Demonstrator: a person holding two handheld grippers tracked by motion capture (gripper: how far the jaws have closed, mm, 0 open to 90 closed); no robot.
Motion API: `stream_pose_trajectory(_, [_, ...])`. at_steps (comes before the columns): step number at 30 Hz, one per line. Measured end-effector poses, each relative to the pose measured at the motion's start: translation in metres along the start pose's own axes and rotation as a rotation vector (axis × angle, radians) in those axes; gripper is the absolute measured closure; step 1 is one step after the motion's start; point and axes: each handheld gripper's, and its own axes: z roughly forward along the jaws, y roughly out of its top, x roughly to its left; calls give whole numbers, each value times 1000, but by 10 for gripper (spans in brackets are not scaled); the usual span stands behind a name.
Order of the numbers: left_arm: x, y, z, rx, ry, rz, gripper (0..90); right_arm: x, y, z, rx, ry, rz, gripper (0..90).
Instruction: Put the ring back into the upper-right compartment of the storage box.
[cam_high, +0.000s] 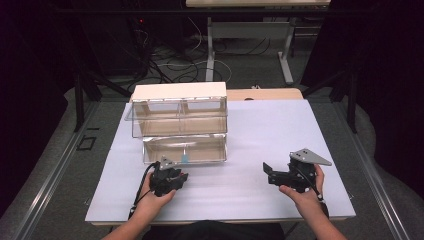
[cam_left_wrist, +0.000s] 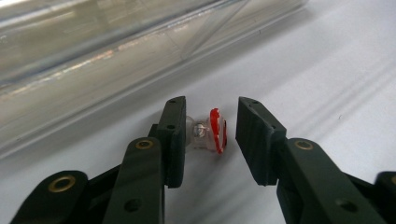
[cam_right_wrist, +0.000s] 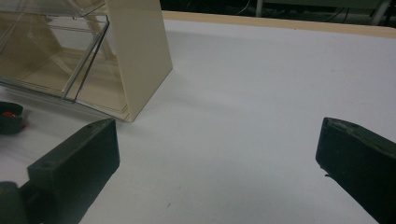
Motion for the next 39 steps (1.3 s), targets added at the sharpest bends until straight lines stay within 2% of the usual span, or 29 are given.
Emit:
stream_pose_trajectory(2, [-1,0,1,-13,5,-17,680,0,0,0,1,-1,1,0])
stream_pose_trajectory(6, [0,-1,1,-14,1,-17,701,0,0,0,1,-1,0,0])
stream_pose_trajectory(13, [0,0,-1,-5,3,3,716,0,0,0,3,-1,0,0])
stream_pose_trajectory(14, [1,1,-2,2,1,17,721,0,0,0,2,-1,0,0])
stream_pose_trajectory(19, [2,1,-3,2,1,16,726,0,0,0,2,-1,2,0])
stream_pose_trajectory(20, [1,1,-3,-3,-3,0,727,0,0,0,2,-1,1,0])
stream_pose_trajectory(28, [2,3,-7,-3,-14,-12,728,-1,0,1,2,0,1,0])
stream_pose_trajectory(31, [1,3,-9,-10,-22,-35,728,-1,0,1,1,0,4,0])
stream_pose_trajectory(35, [0,4,-12,-1,-16,-60,728,-2,0,1,3,2,8,0])
stream_pose_trajectory(39, [0,4,-14,0,-7,-65,728,-1,-1,1,6,2,10,0])
